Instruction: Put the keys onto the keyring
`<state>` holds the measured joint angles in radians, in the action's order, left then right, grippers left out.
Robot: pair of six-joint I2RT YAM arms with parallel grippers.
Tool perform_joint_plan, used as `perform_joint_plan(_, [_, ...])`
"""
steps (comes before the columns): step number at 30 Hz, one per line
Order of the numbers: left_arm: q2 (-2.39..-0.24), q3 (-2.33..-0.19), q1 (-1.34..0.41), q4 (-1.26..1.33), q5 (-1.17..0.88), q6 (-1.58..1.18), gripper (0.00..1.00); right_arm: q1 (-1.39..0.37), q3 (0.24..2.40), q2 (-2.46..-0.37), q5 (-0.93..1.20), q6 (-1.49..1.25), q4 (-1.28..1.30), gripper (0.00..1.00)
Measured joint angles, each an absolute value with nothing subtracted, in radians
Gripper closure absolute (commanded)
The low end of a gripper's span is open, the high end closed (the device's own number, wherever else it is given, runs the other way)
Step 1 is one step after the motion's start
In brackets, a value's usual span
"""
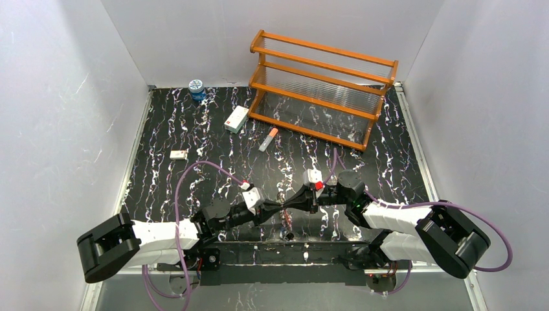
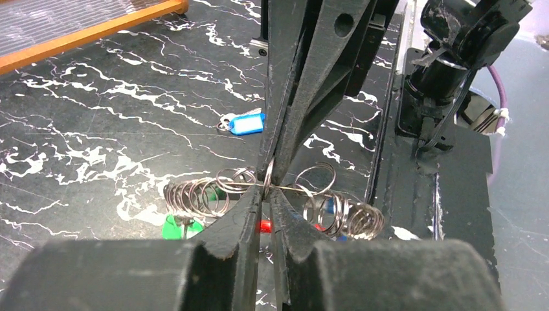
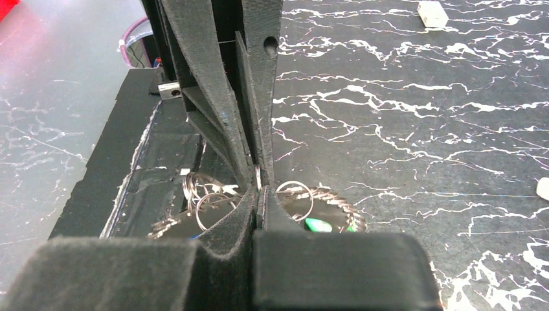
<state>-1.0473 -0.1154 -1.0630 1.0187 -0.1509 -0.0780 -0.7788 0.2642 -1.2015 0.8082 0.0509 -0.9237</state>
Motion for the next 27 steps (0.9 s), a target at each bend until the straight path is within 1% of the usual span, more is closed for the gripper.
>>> perform_joint_plan(2, [-1.048,-0.115,-1.065,1.019,-0.159,-0.068,0.99,-0.779,0.264,-1.201,0.812,0.049,-0.923,0.99])
perform_joint_plan(3, [-1.048,-0.116,-1.065,1.02,-0.162,-0.064,1.0,-0.779,0.264,-1.201,0.815,0.049,-0.924,0.99])
perform_joint_plan(12, [-1.055,-0.12,-1.065,1.021,-0.167,-0.053,1.0,-0.775,0.264,-1.201,0.815,0.047,-0.923,0.99])
perform_joint_plan(13, [-1.053,-0.12,-1.065,1.02,-0.166,-0.052,1.0,-0.775,0.264,-1.201,0.815,0.047,-0.923,0.93])
perform_joint_plan(15, [-1.049,-0.12,-1.065,1.018,-0.163,-0.052,1.0,-0.775,0.264,-1.201,0.814,0.048,-0.923,0.76])
perform_joint_plan(16, [-1.047,-0.12,-1.065,1.017,-0.161,-0.05,1.0,-0.775,0.265,-1.2,0.813,0.049,-0.923,0.7])
perform_joint_plan(18, [-1.042,-0.12,-1.066,1.017,-0.157,-0.042,1.0,-0.774,0.265,-1.193,0.805,0.055,-0.916,0.62])
perform_joint_plan(22, [-1.028,-0.12,-1.07,1.003,-0.149,0.01,1.0,-0.774,0.266,-1.153,0.778,0.081,-0.879,0.55])
perform_joint_plan(27, [-0.996,-0.125,-1.07,0.907,-0.147,0.102,1.0,-0.774,0.266,-1.085,0.735,0.133,-0.819,0.53])
